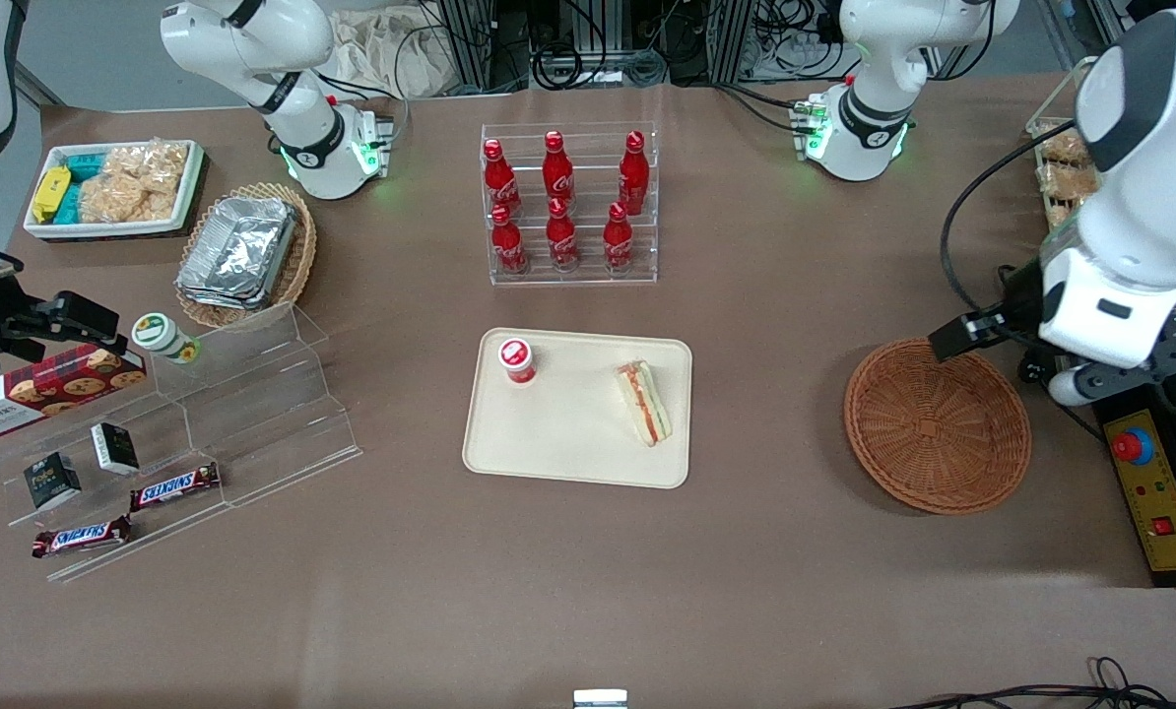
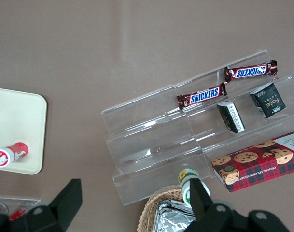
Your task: Place sandwich from basket to tray
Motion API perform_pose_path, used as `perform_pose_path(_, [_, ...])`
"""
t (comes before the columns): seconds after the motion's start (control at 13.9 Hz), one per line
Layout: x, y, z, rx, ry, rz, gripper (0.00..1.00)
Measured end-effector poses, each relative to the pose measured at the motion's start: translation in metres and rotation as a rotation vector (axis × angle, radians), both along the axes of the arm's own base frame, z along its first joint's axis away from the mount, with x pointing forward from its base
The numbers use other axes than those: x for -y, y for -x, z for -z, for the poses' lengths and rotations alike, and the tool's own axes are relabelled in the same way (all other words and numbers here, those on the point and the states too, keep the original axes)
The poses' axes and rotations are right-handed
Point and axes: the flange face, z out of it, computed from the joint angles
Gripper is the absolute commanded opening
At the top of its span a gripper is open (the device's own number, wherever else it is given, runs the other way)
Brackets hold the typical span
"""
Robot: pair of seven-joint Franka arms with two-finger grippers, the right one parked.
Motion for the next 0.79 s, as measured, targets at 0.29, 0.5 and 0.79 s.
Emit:
perform_pose_path(0.29, [-0.055,0.019,-0.009,0.0,0.0,0.092,1.0])
perform_pose_path(0.5, [-0.07,0.041,-0.013,0.037,-0.002,0.124,1.0])
perform_pose_path(0.79, [-0.077,0.066,-0.002,0.063,0.0,0.128,1.0])
